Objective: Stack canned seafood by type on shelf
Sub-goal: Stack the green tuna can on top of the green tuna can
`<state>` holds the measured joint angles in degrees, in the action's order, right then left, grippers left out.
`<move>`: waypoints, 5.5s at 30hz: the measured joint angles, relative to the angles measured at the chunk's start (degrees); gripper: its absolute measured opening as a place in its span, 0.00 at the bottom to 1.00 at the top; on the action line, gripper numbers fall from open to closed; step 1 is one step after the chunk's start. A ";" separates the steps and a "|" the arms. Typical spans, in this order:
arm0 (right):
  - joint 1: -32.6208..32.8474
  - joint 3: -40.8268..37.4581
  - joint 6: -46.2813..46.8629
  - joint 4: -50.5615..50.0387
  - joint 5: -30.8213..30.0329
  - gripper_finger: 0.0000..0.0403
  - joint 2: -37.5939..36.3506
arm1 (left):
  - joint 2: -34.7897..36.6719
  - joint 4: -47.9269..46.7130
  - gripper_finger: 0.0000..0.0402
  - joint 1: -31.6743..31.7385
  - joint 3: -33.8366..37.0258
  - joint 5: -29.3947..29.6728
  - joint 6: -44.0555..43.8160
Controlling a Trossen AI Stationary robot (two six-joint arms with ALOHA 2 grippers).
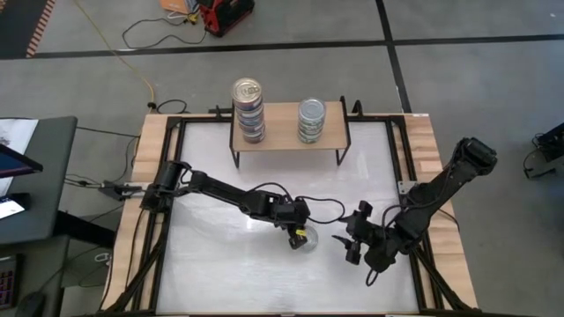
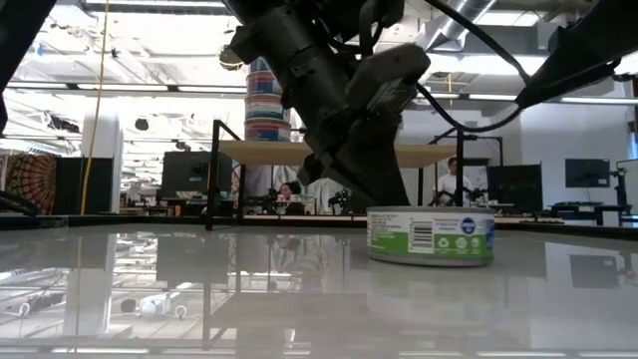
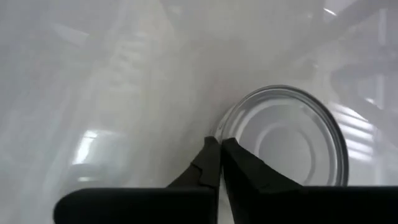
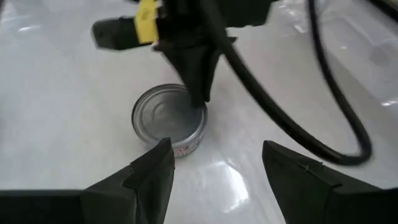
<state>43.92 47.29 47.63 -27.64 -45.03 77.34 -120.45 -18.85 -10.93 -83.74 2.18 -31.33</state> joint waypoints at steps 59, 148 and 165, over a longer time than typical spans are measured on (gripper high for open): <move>-6.42 4.47 3.18 15.76 1.75 0.67 19.42 | 6.11 -7.18 0.61 -2.11 -0.16 14.72 27.81; -12.88 25.44 6.10 -24.88 9.61 0.38 18.43 | 49.18 14.55 0.62 -9.25 33.35 21.21 38.22; -42.15 25.51 -33.35 -10.27 32.78 0.38 -9.00 | 49.10 21.83 0.62 -6.39 33.41 13.32 58.48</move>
<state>1.77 72.79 14.28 -37.90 -12.25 68.34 -71.35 2.97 -17.32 -50.33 15.51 27.15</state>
